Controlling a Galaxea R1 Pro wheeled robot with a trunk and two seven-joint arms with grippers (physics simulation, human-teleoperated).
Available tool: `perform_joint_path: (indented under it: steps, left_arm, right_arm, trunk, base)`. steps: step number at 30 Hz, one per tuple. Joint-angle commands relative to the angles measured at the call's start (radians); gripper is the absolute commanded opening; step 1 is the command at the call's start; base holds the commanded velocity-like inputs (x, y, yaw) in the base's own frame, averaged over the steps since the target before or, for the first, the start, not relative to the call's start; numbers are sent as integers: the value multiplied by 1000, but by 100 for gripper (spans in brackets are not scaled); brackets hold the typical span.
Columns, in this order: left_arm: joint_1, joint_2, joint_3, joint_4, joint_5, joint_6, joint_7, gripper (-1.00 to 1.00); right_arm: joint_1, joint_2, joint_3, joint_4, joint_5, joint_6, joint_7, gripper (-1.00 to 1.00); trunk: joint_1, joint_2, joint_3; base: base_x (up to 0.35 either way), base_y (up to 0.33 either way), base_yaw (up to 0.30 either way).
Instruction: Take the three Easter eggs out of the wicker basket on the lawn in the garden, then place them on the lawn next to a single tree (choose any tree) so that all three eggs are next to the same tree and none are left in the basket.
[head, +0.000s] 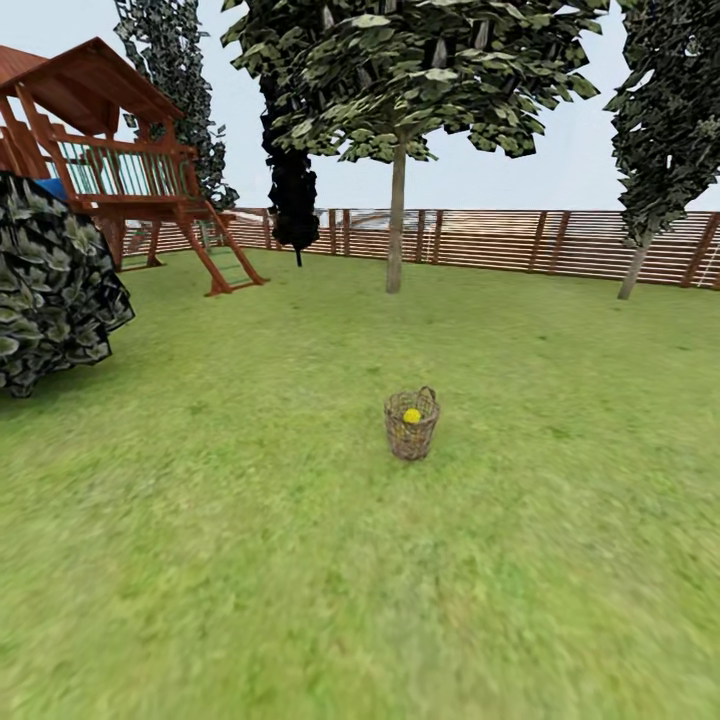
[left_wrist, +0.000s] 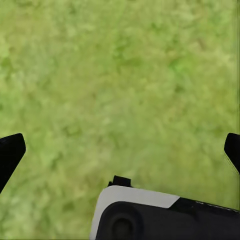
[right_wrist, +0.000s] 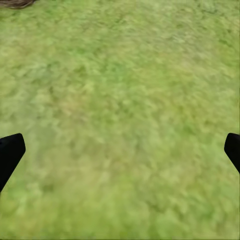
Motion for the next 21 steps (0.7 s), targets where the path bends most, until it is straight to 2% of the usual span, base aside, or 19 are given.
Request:
perform_joint_path:
  steps: [1,15,21]
  left_arm:
    - [-1,0,2,0,-1,-3,1,100]
    - [-1,0,2,0,-1,-3,1,100]
    - [-1,0,2,0,-1,-3,1,100]
  right_arm:
    - [-1,0,-7,1,4,-2,1,100]
    - [-1,0,-6,2,7,3,2,100]
    - [-1,-1,-6,2,9,2,3,100]
  trunk:
    - [1,-2,-2]
    - [1,-2,-2]
    - [1,-2,-1]
  base:
    - [334,-76,1]
    - [334,-76,0]
    - [334,-76,-144]
